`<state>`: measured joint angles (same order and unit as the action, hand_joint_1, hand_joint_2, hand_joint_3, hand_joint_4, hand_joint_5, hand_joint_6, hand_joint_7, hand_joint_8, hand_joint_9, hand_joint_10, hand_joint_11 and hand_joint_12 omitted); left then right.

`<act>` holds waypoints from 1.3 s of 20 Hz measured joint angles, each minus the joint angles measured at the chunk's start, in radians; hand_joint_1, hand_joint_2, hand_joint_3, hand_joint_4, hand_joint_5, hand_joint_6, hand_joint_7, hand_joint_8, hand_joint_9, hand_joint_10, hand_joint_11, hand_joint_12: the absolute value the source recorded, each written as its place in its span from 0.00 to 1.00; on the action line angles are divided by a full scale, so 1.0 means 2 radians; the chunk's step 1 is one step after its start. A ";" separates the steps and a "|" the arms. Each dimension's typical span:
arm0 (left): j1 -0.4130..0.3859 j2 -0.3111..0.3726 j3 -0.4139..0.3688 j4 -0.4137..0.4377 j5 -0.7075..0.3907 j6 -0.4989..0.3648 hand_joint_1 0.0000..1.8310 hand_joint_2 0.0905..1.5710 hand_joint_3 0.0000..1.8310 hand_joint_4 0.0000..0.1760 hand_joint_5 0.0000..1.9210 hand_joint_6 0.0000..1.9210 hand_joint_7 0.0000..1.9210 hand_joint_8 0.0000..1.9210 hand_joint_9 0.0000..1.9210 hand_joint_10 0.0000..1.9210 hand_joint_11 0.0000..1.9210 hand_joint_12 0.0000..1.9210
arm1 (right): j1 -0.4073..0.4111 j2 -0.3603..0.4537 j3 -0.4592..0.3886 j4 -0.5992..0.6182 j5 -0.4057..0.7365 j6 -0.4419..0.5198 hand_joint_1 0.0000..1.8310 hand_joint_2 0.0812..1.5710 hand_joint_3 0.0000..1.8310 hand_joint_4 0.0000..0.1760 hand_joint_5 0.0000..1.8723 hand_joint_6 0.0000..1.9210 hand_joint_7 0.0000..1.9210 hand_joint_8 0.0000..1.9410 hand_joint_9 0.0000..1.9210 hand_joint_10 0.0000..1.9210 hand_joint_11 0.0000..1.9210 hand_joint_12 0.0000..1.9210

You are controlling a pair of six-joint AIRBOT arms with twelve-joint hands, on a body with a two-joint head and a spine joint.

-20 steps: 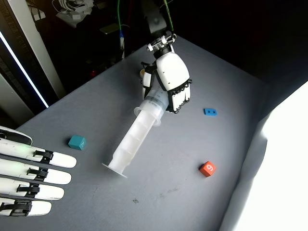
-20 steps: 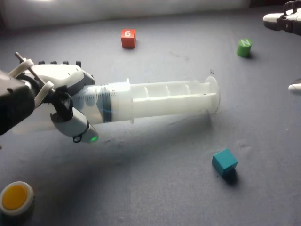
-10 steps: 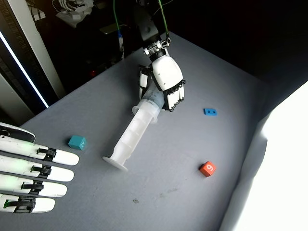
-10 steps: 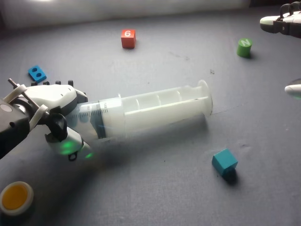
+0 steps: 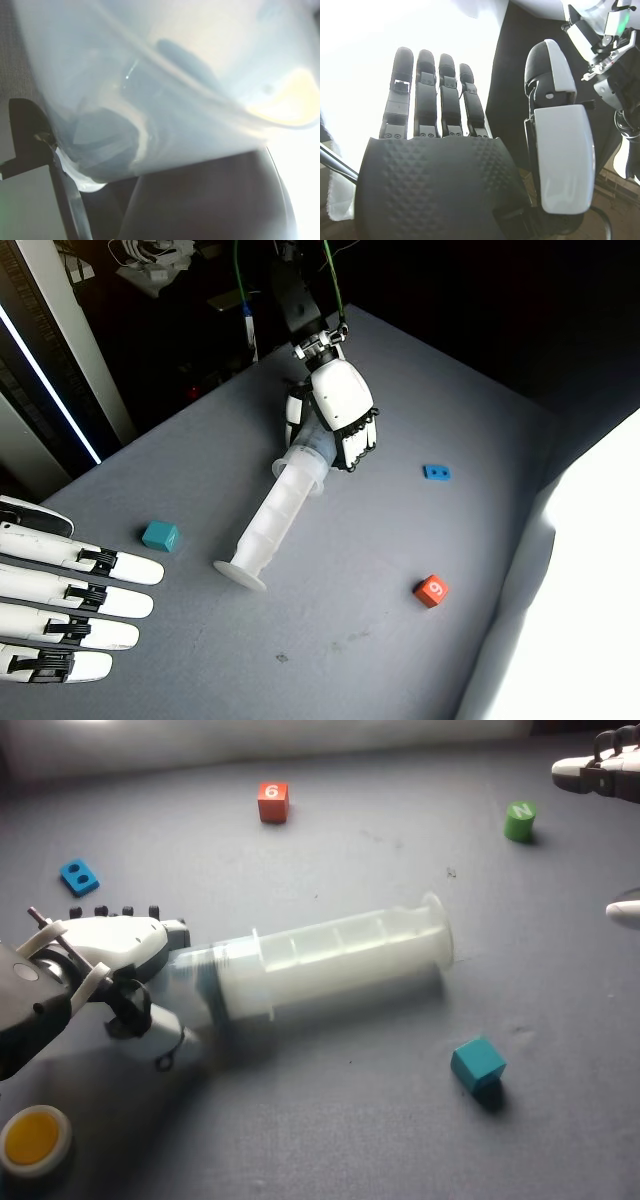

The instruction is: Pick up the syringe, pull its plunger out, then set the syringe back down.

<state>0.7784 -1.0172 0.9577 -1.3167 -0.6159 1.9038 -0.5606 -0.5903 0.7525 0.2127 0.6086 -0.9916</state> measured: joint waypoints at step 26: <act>-0.087 0.001 -0.006 -0.023 -0.001 0.058 0.32 0.65 0.00 0.00 0.00 0.37 0.00 0.49 0.00 0.56 0.00 0.49 | 0.000 -0.002 0.000 0.000 0.000 0.000 0.47 0.70 0.00 0.00 0.12 0.00 0.14 0.00 0.14 0.00 0.00 0.42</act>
<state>0.6037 -1.0153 0.9459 -1.3632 -0.6178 2.0190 -0.5606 -0.5934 0.7525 0.2123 0.6086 -0.9916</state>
